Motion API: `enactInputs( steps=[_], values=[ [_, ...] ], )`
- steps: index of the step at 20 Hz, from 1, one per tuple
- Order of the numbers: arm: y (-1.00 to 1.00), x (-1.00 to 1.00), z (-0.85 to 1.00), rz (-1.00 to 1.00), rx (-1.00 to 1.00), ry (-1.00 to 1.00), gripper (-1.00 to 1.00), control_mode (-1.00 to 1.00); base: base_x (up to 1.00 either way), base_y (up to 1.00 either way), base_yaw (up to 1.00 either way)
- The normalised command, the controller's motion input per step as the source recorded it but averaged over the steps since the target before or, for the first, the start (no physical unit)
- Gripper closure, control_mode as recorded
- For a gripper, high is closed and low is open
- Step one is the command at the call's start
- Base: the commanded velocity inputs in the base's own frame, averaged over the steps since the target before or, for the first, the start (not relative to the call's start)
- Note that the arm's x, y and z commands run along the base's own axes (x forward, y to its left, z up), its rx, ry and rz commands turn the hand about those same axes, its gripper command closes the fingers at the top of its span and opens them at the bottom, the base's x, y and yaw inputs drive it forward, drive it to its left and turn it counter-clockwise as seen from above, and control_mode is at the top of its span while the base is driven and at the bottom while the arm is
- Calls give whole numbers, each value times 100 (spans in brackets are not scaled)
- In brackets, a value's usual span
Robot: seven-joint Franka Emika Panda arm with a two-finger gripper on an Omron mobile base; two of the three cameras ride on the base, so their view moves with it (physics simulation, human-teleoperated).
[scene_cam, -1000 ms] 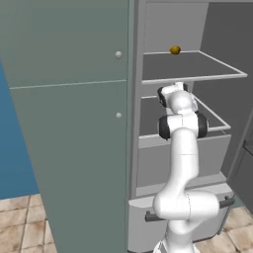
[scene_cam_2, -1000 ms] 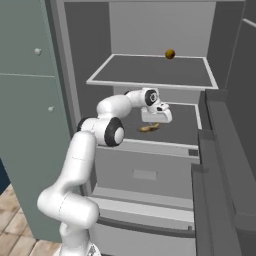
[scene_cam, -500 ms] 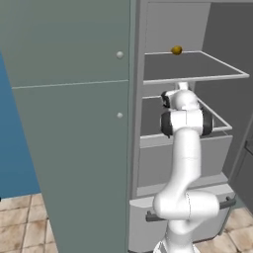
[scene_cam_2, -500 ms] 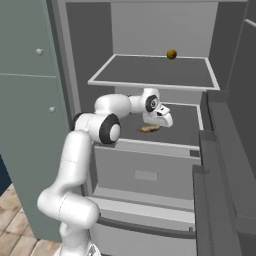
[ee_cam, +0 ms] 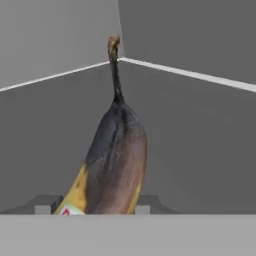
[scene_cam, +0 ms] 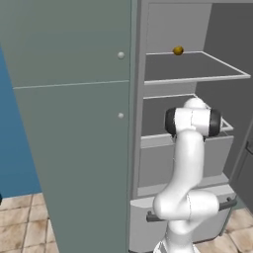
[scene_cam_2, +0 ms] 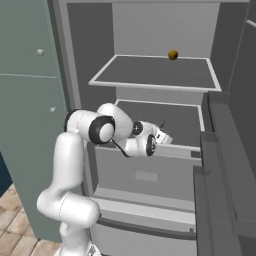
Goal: Pick up the banana and peach from the fridge and place one fruit on each plate on the dining counter.
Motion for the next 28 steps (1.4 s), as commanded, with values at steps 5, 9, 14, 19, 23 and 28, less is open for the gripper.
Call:
enactInputs(
  steps=[5,9,14,19,23,28],
  values=[
    [-21,-52,-100,-6,-6,27,100,-100,0,0,0],
    [-14,-27,-95,-5,0,42,100,-100,0,0,0],
    [-22,-81,-9,1,15,36,100,-100,0,0,0],
    [-4,-100,55,12,20,37,100,-100,0,0,0],
    [0,-100,96,19,20,40,100,-100,0,0,0],
    [0,-100,100,17,23,35,100,-100,0,0,0]
  ],
)
